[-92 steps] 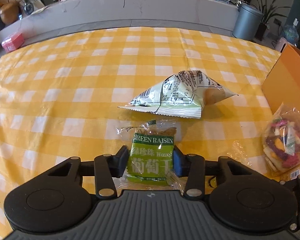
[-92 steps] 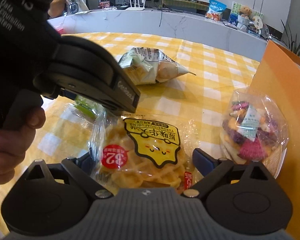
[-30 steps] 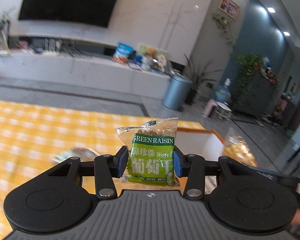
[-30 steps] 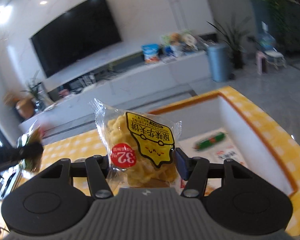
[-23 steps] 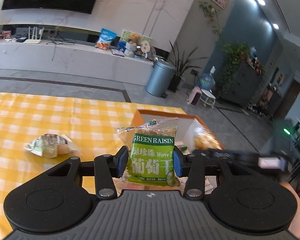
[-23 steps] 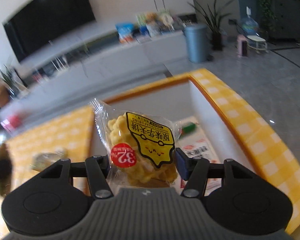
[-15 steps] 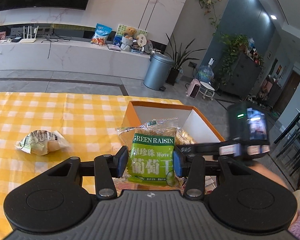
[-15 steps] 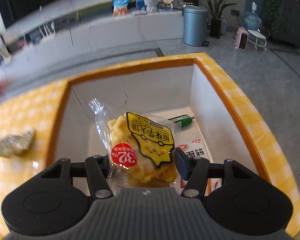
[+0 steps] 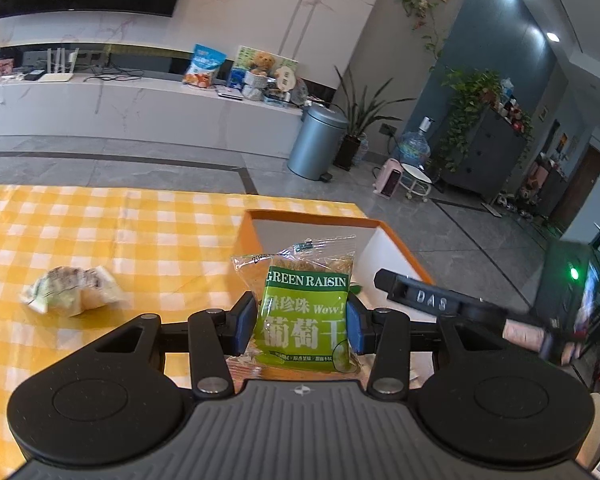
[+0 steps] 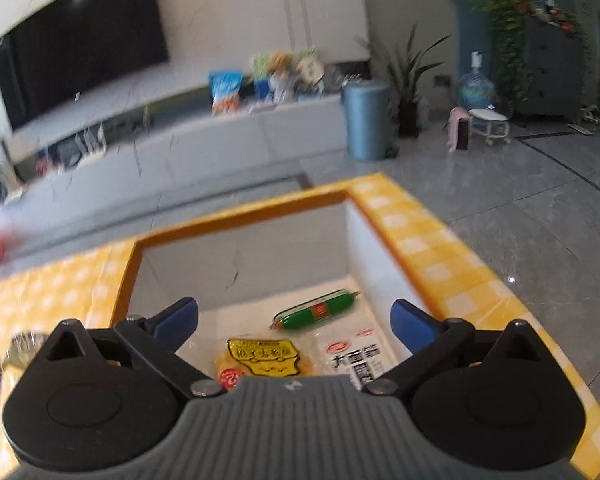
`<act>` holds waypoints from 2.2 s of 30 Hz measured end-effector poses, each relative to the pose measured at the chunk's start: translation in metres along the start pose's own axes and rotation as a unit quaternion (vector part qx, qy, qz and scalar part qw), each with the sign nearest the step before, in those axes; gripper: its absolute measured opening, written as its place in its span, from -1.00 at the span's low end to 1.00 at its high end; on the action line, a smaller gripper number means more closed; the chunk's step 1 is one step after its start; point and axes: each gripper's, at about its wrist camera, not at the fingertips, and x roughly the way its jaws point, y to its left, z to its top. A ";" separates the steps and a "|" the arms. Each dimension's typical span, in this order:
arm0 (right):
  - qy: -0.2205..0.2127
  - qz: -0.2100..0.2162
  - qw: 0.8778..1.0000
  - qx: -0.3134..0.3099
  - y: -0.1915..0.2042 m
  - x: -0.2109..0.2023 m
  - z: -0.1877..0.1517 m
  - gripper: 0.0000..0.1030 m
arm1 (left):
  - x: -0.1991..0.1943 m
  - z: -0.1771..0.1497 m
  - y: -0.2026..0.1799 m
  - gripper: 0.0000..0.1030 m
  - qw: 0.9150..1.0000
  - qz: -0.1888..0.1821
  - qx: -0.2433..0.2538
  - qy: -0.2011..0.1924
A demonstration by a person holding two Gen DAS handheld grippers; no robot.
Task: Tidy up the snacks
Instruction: 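Open the right gripper to drop the waffle bag while left releases the raisin packet, then withdraw both open grippers from the box toward the chip bag and fruit bag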
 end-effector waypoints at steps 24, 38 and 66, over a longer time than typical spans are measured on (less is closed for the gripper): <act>0.010 -0.001 0.997 0.073 -0.036 -0.001 -0.002 0.94 | 0.113 0.011 -0.024 -0.02 0.995 0.048 0.049 0.068; 0.013 -0.002 0.997 0.073 -0.034 -0.002 -0.002 0.94 | 0.079 0.018 -0.023 0.73 0.998 0.026 0.063 0.006; -0.037 0.069 0.996 0.048 0.007 -0.035 -0.010 0.94 | -0.029 0.027 0.023 0.74 0.993 0.068 0.094 -0.036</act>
